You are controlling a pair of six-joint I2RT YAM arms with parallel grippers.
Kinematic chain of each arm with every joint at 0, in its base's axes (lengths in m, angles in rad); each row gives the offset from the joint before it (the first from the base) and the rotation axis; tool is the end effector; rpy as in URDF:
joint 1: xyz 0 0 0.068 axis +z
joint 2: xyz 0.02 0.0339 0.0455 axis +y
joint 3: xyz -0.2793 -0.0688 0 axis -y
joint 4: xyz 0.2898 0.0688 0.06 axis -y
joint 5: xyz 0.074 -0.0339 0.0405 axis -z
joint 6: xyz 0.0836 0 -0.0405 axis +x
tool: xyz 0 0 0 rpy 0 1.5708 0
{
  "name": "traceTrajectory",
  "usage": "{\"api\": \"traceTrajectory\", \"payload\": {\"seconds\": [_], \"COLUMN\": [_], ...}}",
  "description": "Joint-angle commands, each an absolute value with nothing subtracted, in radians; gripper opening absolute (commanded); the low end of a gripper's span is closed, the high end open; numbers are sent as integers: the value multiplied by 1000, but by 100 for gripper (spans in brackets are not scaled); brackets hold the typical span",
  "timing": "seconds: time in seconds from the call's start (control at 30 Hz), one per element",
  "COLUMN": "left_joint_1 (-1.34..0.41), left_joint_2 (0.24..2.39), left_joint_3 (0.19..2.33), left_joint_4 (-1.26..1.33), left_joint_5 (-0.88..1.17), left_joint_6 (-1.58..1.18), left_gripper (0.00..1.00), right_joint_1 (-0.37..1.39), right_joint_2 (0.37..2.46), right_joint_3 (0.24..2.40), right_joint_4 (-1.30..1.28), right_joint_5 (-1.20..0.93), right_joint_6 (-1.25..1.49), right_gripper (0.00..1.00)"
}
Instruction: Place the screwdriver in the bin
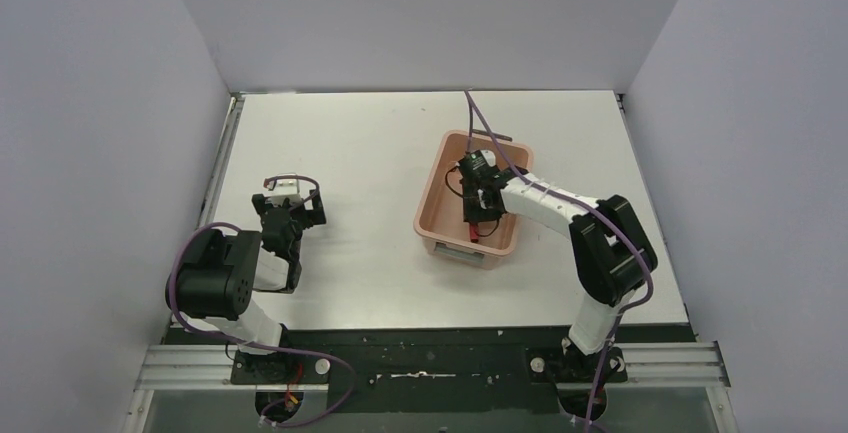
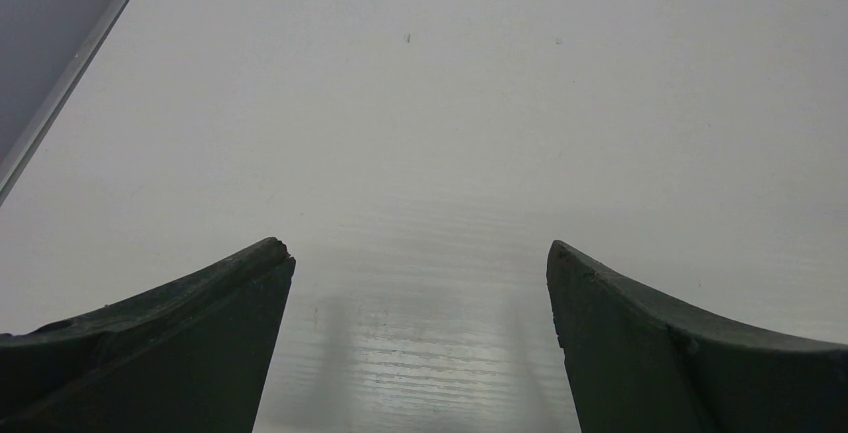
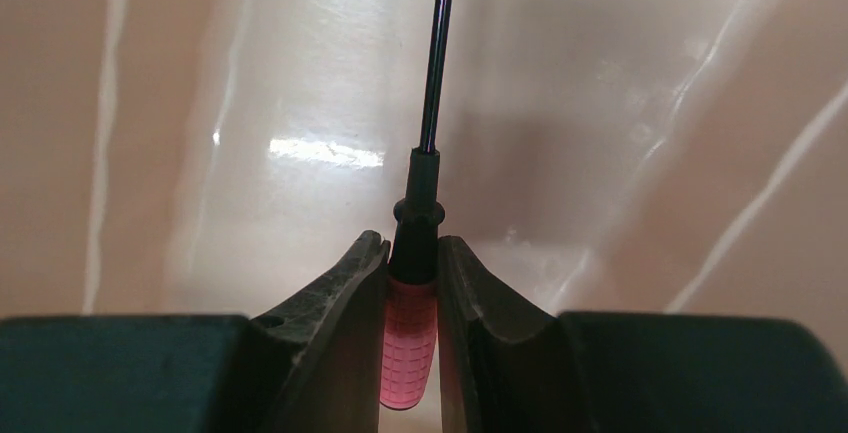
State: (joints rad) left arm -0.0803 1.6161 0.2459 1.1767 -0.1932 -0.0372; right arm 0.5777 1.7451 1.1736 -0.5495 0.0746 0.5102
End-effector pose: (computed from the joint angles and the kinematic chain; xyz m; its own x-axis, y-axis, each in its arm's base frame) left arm 0.3026 -0.0083 0.0905 -0.1875 -0.0215 -0.9820 -0.1161 0.9932 0.0004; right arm 0.3494 0.2204 0.1406 -0.9110 -0.0125 -0.4122 -0.0831 0.9846 0.1538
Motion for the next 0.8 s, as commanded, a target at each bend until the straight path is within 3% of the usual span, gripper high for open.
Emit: {"api": "traceTrajectory", "payload": {"seconds": [0.0,0.07,0.4,0.47,0.53,0.57,0.77], "left_joint_1": [-75,-75,-75,-75,-75,-75,-75], "left_joint_2": [1610,1611,1611,1609,1610,1611,1611], "left_joint_3": [255,255,255,255,255,255,255], "left_joint_4": [1208,1208,1208,1208,1208,1207,1208], "left_joint_5": [-185,-184,-185,-184,-185,-185,-184], "left_joint_6": [-30,-29,-29,-31,-29,-30,-29], "left_gripper": [97,97,97,97,97,97,97], "right_joint_1": [584,584,599,600,598,596,564], "right_joint_2": [1775,1775,1652,1615,1572,1547,1318], "right_joint_3": [1164,1181,1399,1445,1496,1510,1375], "right_joint_4": [-471,-489,-638,-659,-677,-678,-492], "right_joint_5": [126,141,173,175,193,211,382], "right_joint_6": [517,515,456,433,401,379,126], "right_gripper": [22,32,53,69,93,99,100]}}
